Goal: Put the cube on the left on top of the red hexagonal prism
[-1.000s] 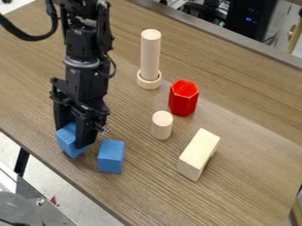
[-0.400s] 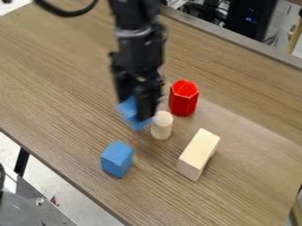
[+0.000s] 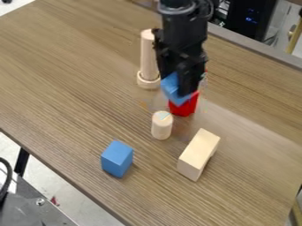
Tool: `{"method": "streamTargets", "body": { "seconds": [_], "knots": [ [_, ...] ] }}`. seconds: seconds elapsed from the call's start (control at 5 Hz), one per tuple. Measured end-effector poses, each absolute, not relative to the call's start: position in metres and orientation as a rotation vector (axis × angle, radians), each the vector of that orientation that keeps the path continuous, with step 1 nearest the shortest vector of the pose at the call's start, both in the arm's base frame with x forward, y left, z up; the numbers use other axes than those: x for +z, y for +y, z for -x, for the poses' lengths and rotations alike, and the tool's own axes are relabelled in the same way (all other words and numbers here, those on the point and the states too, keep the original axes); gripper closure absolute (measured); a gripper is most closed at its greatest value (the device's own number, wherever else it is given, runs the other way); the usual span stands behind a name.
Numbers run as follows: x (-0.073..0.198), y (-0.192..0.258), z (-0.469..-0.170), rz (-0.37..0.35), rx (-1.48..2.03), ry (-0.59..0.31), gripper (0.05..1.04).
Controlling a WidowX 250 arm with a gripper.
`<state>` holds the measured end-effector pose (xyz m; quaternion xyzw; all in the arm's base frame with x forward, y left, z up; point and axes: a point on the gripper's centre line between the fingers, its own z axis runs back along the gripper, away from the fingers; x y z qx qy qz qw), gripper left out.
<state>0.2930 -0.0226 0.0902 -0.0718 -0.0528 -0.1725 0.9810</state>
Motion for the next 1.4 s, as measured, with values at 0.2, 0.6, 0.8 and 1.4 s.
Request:
{"method": "streamTargets", "body": {
  "seconds": [0.2,0.6,0.8,1.4],
  "knots": [
    [0.09,-0.027,-0.302,0.105,-0.354,-0.107,0.52],
    [0.083,-0.023,-0.316,0.043,-0.348,-0.086,0.52],
    [0.083,-0.023,-0.321,0.044,-0.343,-0.084,0.52],
    [0.075,-0.023,-0.324,0.047,-0.361,-0.065,0.151]
  ]
}}
